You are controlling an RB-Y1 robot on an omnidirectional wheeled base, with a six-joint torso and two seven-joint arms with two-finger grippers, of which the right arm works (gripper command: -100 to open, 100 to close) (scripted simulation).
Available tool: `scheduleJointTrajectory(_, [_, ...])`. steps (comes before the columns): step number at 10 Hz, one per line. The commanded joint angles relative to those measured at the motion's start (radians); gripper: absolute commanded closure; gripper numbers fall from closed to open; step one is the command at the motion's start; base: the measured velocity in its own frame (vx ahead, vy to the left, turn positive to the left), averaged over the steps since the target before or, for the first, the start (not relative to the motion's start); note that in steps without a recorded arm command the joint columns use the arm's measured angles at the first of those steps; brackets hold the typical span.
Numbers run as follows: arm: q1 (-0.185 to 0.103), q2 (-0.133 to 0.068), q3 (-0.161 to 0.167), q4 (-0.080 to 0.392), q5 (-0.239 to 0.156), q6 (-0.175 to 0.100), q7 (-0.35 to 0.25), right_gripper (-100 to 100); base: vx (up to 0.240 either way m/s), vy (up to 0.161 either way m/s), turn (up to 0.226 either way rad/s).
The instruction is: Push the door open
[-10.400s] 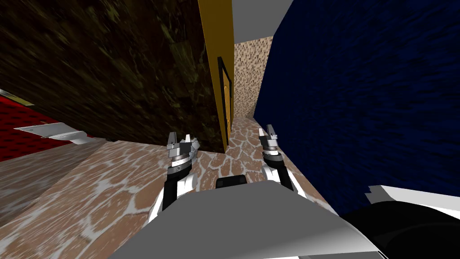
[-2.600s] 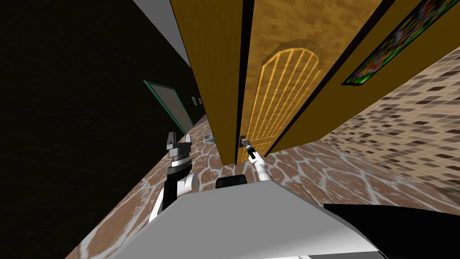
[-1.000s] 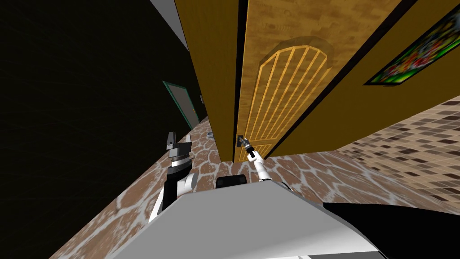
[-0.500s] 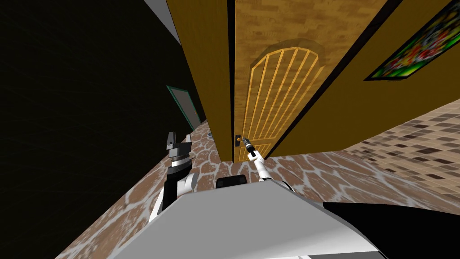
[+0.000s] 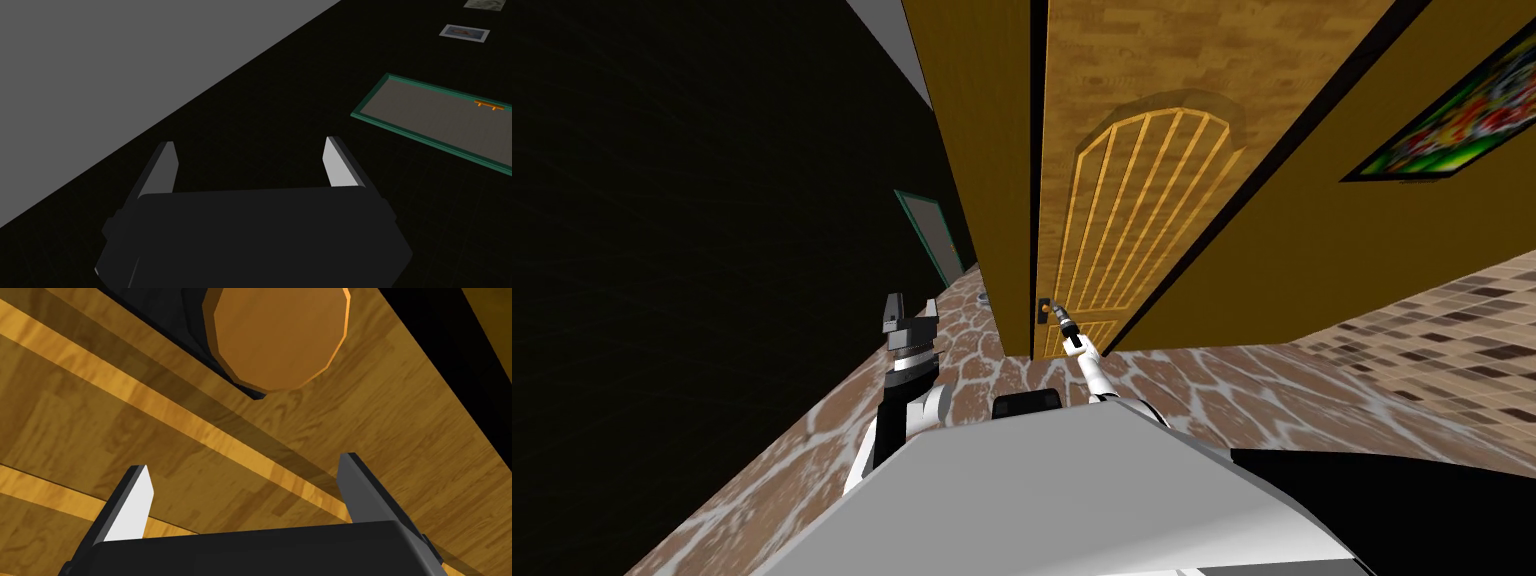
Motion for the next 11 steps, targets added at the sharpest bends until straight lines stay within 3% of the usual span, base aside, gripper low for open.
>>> scheduleJointTrajectory(1, [-0.004, -0.003, 0.004, 0.007, -0.047, -0.002, -0.045, -100, -0.041, -0.022, 0.054])
scheduleJointTrajectory(3, [-0.008, -0.005, 0.009, 0.012, -0.090, -0.004, -0.083, -100, -0.050, -0.023, 0.075])
scheduleJointTrajectory(7, [-0.019, -0.009, 0.024, 0.029, -0.212, -0.007, -0.197, -100, -0.051, -0.019, 0.074])
scheduleJointTrajectory(8, [-0.019, -0.009, 0.024, 0.029, -0.224, -0.007, -0.200, -100, -0.036, -0.017, 0.038])
scheduleJointTrajectory(9, [-0.023, -0.010, 0.030, 0.035, -0.263, -0.009, -0.240, -100, -0.041, -0.020, 0.065])
scheduleJointTrajectory(10, [-0.023, -0.010, 0.030, 0.035, -0.271, -0.009, -0.240, -100, -0.031, -0.017, 0.052])
scheduleJointTrajectory(11, [-0.027, -0.010, 0.036, 0.041, -0.311, -0.010, -0.281, -100, -0.049, -0.016, 0.087])
